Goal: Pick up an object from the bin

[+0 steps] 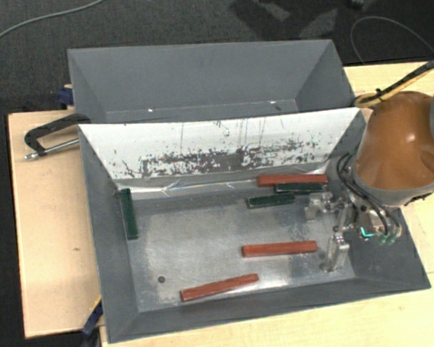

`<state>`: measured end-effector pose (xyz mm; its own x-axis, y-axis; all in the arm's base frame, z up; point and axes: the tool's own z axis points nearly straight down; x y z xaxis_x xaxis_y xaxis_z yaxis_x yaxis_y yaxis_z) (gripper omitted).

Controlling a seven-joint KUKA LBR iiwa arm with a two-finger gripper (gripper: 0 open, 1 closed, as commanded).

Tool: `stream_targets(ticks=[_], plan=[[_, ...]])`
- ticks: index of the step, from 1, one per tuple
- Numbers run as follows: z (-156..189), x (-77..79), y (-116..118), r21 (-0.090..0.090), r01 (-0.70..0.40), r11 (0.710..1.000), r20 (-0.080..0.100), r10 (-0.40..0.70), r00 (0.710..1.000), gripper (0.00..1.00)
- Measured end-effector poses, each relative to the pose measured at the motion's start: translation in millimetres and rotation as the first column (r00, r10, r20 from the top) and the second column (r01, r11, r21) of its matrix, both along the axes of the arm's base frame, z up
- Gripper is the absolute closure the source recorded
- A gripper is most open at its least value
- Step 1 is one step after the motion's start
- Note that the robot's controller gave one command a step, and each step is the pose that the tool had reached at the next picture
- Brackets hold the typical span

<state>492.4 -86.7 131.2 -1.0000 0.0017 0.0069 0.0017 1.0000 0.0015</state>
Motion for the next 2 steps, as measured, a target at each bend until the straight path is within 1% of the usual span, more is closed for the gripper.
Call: stream_targets(ticks=[1,2], plan=[[-64.2,9.4,74.8,0.005,-0.081,0.997,0.002,0.081,0.997,0.00],[-29.1,0.9,82.0,-0.001,-0.116,0.993,0.013,0.116,0.993,0.00]])
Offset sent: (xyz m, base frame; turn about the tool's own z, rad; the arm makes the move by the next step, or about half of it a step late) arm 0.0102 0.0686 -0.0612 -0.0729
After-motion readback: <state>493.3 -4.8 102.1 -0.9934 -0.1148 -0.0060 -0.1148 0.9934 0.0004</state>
